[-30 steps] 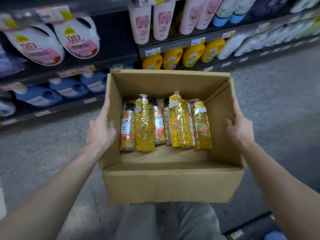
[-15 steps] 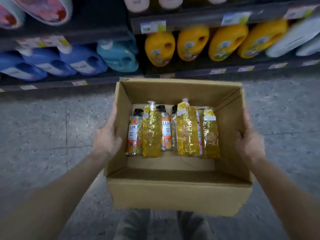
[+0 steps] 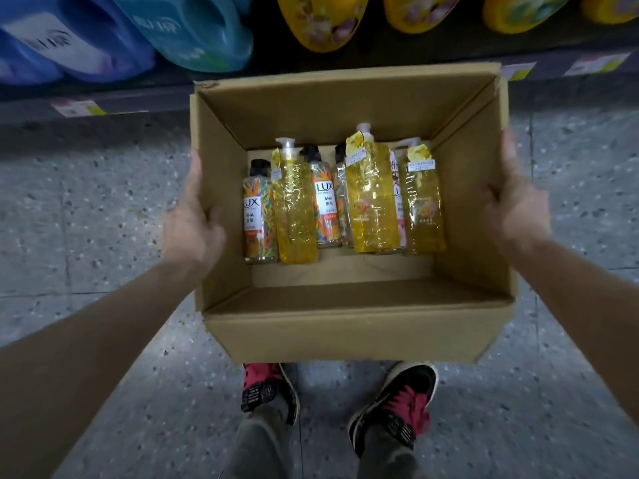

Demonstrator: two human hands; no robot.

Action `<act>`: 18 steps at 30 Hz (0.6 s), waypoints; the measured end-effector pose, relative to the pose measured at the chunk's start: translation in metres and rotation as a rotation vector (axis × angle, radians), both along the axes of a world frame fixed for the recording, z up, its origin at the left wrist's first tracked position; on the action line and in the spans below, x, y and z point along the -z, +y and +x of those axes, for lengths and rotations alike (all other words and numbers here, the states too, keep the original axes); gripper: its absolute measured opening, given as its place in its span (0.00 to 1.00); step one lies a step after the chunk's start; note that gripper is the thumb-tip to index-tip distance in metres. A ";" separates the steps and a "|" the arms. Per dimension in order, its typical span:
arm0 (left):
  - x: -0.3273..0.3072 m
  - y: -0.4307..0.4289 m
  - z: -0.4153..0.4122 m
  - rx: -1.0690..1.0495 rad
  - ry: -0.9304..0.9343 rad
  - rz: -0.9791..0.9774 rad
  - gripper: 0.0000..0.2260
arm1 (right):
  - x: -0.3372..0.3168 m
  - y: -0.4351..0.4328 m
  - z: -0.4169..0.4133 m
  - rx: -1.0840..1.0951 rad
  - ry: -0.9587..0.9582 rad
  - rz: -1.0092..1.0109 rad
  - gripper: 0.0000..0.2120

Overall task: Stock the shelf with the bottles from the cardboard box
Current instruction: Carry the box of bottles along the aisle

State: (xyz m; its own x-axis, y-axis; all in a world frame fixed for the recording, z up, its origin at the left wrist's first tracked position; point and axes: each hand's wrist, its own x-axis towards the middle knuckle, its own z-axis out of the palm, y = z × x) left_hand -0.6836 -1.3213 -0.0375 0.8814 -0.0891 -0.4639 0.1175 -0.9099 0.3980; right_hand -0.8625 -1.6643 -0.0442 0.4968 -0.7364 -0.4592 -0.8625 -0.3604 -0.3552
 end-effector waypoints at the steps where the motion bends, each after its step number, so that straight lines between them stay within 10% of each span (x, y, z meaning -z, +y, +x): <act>1: 0.008 -0.002 0.002 -0.006 0.007 0.015 0.39 | 0.008 0.000 0.004 0.014 -0.004 0.011 0.41; 18: 0.056 0.009 0.003 0.125 -0.039 0.089 0.41 | 0.047 0.012 0.012 -0.027 0.122 -0.032 0.42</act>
State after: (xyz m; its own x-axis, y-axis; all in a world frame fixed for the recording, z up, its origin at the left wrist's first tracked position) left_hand -0.6808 -1.3126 -0.0940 0.8834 -0.1590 -0.4408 -0.0126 -0.9484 0.3168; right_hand -0.8504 -1.6521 -0.0914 0.4586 -0.7386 -0.4941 -0.8884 -0.3935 -0.2364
